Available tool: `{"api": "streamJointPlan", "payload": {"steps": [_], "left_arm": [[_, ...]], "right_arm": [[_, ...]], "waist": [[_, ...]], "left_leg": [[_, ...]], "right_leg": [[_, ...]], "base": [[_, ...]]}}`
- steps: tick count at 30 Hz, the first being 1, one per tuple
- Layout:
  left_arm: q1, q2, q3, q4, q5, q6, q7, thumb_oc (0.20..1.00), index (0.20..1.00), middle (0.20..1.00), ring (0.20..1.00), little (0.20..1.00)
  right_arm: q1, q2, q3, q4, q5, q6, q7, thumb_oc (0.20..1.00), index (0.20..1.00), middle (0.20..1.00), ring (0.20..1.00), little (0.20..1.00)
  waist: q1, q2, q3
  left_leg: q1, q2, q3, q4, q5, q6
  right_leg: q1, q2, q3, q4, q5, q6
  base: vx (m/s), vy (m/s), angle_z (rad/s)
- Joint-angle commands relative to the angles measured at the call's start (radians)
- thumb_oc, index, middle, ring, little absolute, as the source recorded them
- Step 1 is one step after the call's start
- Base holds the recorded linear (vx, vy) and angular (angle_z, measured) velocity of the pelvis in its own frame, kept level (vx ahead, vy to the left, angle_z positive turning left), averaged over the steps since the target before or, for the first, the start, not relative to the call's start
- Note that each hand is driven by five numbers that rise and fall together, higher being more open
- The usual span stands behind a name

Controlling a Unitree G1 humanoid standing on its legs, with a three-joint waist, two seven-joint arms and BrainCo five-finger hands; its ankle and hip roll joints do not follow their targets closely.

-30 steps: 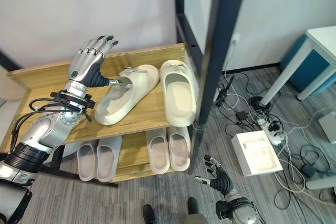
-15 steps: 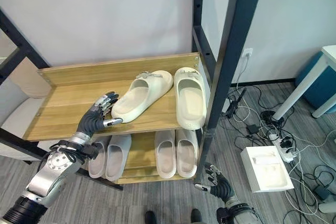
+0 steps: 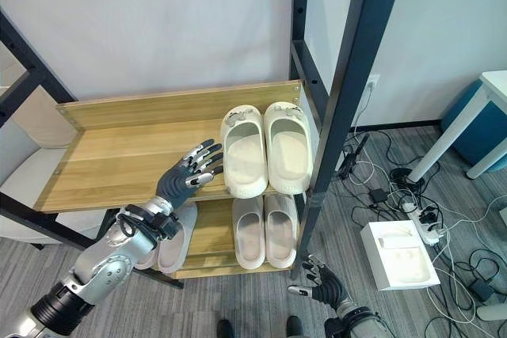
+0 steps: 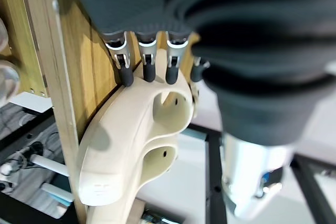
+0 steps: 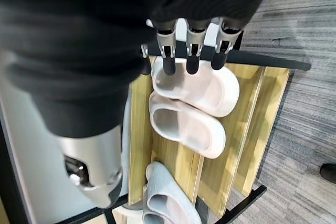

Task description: Arrange the slippers neatly on the shoe rack.

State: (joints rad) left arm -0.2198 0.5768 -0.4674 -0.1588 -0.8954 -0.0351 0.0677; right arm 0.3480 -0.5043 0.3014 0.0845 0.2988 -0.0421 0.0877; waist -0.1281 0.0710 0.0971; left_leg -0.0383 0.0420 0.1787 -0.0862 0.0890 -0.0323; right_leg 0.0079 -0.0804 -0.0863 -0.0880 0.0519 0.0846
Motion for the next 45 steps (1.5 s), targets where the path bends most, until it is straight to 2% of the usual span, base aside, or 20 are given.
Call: {"api": "streamJointPlan", "payload": {"steps": [1,2,5,7,9,12,13,16,20,21,24,25,26,29,30,33,34,36,40,45], "left_arm": [[-0.159,-0.07,-0.03,0.016,0.021,-0.032,-0.026,1.0,1.0,1.0,1.0,1.0],[-0.158,-0.07,-0.03,0.016,0.022,-0.032,-0.025,1.0,1.0,1.0,1.0,1.0],[-0.112,-0.108,0.111,0.036,0.211,-0.092,0.056,1.0,1.0,1.0,1.0,1.0],[-0.108,-0.122,0.139,0.044,0.238,-0.113,0.085,1.0,1.0,1.0,1.0,1.0],[-0.096,-0.134,0.228,-0.017,0.306,-0.178,0.139,1.0,1.0,1.0,1.0,1.0],[-0.068,-0.121,0.273,-0.107,0.309,-0.22,0.107,1.0,1.0,1.0,1.0,1.0],[-0.049,-0.106,0.296,-0.202,0.268,-0.252,0.045,1.0,1.0,1.0,1.0,1.0],[-0.033,-0.1,0.296,-0.287,0.22,-0.266,-0.001,1.0,1.0,1.0,1.0,1.0],[-0.022,-0.036,0.234,-0.421,0.125,-0.229,-0.177,1.0,1.0,1.0,1.0,1.0],[-0.023,0.011,0.172,-0.45,0.091,-0.189,-0.247,1.0,1.0,1.0,1.0,1.0],[0.004,0.076,0.08,-0.45,0.069,-0.132,-0.333,1.0,1.0,1.0,1.0,1.0],[0.052,0.122,-0.011,-0.387,0.094,-0.086,-0.403,1.0,1.0,1.0,1.0,1.0],[0.068,0.151,-0.048,-0.374,0.123,-0.072,-0.437,1.0,1.0,1.0,1.0,1.0],[0.095,0.185,-0.123,-0.297,0.203,-0.055,-0.483,1.0,1.0,1.0,1.0,1.0],[0.171,0.185,-0.146,-0.209,0.304,-0.054,-0.498,1.0,1.0,1.0,1.0,1.0],[0.303,0.093,-0.094,0.017,0.453,-0.059,-0.444,1.0,1.0,1.0,1.0,1.0],[0.414,-0.087,0.015,0.265,0.443,-0.044,-0.292,1.0,1.0,1.0,1.0,1.0],[0.414,-0.201,0.092,0.471,0.446,-0.044,-0.175,1.0,1.0,1.0,1.0,1.0],[0.385,-0.258,0.165,0.608,0.462,-0.057,-0.087,1.0,1.0,1.0,1.0,1.0],[0.365,-0.278,0.21,0.661,0.467,-0.069,-0.047,1.0,1.0,1.0,1.0,1.0]], "right_arm": [[-0.019,0.002,-0.006,-0.043,0.037,-0.046,-0.009,1.0,1.0,1.0,1.0,1.0],[-0.019,0.002,-0.005,-0.042,0.037,-0.046,-0.009,1.0,1.0,1.0,1.0,1.0],[-0.02,0.038,-0.008,-0.027,0.029,-0.068,-0.027,1.0,1.0,1.0,1.0,1.0],[-0.027,0.045,-0.004,-0.02,0.025,-0.075,-0.034,1.0,1.0,1.0,1.0,1.0],[-0.041,0.06,-0.007,-0.006,0.014,-0.095,-0.059,1.0,1.0,1.0,1.0,1.0],[-0.035,0.056,-0.011,-0.007,0.024,-0.107,-0.049,1.0,1.0,1.0,1.0,1.0],[-0.025,0.053,-0.015,-0.007,0.034,-0.11,-0.032,1.0,1.0,1.0,1.0,1.0],[-0.032,0.063,-0.004,0.011,0.037,-0.11,-0.023,1.0,1.0,1.0,1.0,1.0],[-0.064,0.075,0.016,0.023,0.052,-0.101,0.006,1.0,1.0,1.0,1.0,1.0],[-0.077,0.069,0.024,0.026,0.051,-0.097,0.018,1.0,1.0,1.0,1.0,1.0],[-0.098,0.062,0.037,0.032,0.044,-0.093,0.03,1.0,1.0,1.0,1.0,1.0],[-0.115,0.053,0.049,0.035,0.04,-0.089,0.036,1.0,1.0,1.0,1.0,1.0],[-0.114,0.049,0.054,0.037,0.041,-0.089,0.044,1.0,1.0,1.0,1.0,1.0],[-0.129,0.04,0.062,0.046,0.037,-0.089,0.054,1.0,1.0,1.0,1.0,1.0],[-0.138,0.036,0.064,0.054,0.035,-0.087,0.056,1.0,1.0,1.0,1.0,1.0],[-0.133,0.034,0.055,0.046,0.038,-0.081,0.05,1.0,1.0,1.0,1.0,1.0],[-0.128,0.07,0.047,0.051,0.043,-0.084,0.011,1.0,1.0,1.0,1.0,1.0],[-0.131,0.093,0.034,0.067,0.04,-0.085,-0.034,1.0,1.0,1.0,1.0,1.0],[-0.134,0.107,0.025,0.091,0.025,-0.087,-0.079,1.0,1.0,1.0,1.0,1.0],[-0.14,0.112,0.021,0.108,0.022,-0.088,-0.092,1.0,1.0,1.0,1.0,1.0]], "waist": [[-0.035,-0.025,0.002],[-0.035,-0.025,0.002],[-0.018,-0.033,0.001],[-0.018,-0.034,0.001],[-0.006,-0.042,0.003],[-0.002,-0.046,0.003],[0.004,-0.048,0.001],[0.01,-0.049,-0.001],[0.025,-0.054,-0.01],[0.028,-0.054,-0.014],[0.031,-0.054,-0.014],[0.032,-0.052,-0.014],[0.03,-0.052,-0.016],[0.028,-0.05,-0.017],[0.026,-0.05,-0.017],[0.025,-0.051,-0.019],[0.034,-0.055,-0.014],[0.043,-0.062,-0.009],[0.046,-0.067,-0.009],[0.046,-0.069,-0.01]], "left_leg": [[0.047,0.029,-0.037,-0.001,-0.092,-0.026],[0.047,0.029,-0.037,-0.001,-0.092,-0.026],[0.048,0.03,-0.045,-0.001,-0.092,-0.026],[0.048,0.03,-0.049,-0.001,-0.091,-0.026],[0.047,0.03,-0.059,-0.001,-0.088,-0.028],[0.048,0.03,-0.062,-0.001,-0.089,-0.03],[0.049,0.031,-0.063,-0.001,-0.091,-0.03],[0.05,0.031,-0.066,-0.001,-0.092,-0.031],[0.053,0.03,-0.074,-0.001,-0.095,-0.032],[0.053,0.031,-0.077,-0.001,-0.096,-0.031],[0.056,0.03,-0.079,-0.001,-0.098,-0.031],[0.059,0.031,-0.08,-0.001,-0.098,-0.03],[0.06,0.031,-0.08,-0.001,-0.099,-0.029],[0.064,0.031,-0.077,-0.001,-0.101,-0.028],[0.067,0.031,-0.074,-0.001,-0.104,-0.025],[0.071,0.03,-0.073,-0.001,-0.107,-0.021],[0.068,0.029,-0.082,-0.001,-0.102,-0.017],[0.063,0.028,-0.088,-0.001,-0.097,-0.015],[0.064,0.029,-0.088,-0.001,-0.095,-0.013],[0.066,0.029,-0.086,-0.001,-0.096,-0.014]], "right_leg": [[-0.018,-0.042,-0.036,0.001,-0.029,0.062],[-0.018,-0.042,-0.036,0.001,-0.029,0.062],[-0.013,-0.041,-0.041,0.001,-0.034,0.057],[-0.01,-0.04,-0.044,0.001,-0.036,0.056],[-0.004,-0.039,-0.053,0.001,-0.04,0.053],[0.001,-0.039,-0.058,0.001,-0.041,0.053],[0.004,-0.039,-0.061,0.001,-0.043,0.053],[0.008,-0.039,-0.066,0.001,-0.045,0.053],[0.017,-0.039,-0.075,0.001,-0.048,0.054],[0.019,-0.04,-0.078,0.001,-0.049,0.055],[0.023,-0.04,-0.084,0.004,-0.051,0.056],[0.025,-0.039,-0.086,0.007,-0.052,0.056],[0.026,-0.039,-0.087,0.008,-0.053,0.057],[0.026,-0.038,-0.085,0.009,-0.053,0.058],[0.028,-0.038,-0.078,0.01,-0.054,0.057],[0.028,-0.038,-0.072,0.01,-0.055,0.055],[0.03,-0.036,-0.074,0.009,-0.056,0.046],[0.028,-0.035,-0.078,0.01,-0.057,0.041],[0.029,-0.035,-0.077,0.009,-0.057,0.039],[0.029,-0.036,-0.075,0.007,-0.056,0.039]], "base": [[0.0,0.0,0.0],[0.0,0.0,0.0],[0.0,0.0,0.0],[0.0,0.0,0.0],[0.0,0.0,0.0],[0.0,0.004,0.07],[0.01,0.009,0.14],[0.01,0.007,0.1],[0.01,0.009,0.05],[0.0,0.023,0.08],[0.0,0.02,0.11],[0.01,0.021,0.05],[0.01,0.026,0.04],[0.01,0.014,0.0],[0.01,0.041,-0.01],[0.0,0.025,-0.04],[0.0,0.0,0.0],[-0.03,-0.02,0.23],[-0.01,-0.004,0.05],[0.0,-0.002,-0.05]]}}
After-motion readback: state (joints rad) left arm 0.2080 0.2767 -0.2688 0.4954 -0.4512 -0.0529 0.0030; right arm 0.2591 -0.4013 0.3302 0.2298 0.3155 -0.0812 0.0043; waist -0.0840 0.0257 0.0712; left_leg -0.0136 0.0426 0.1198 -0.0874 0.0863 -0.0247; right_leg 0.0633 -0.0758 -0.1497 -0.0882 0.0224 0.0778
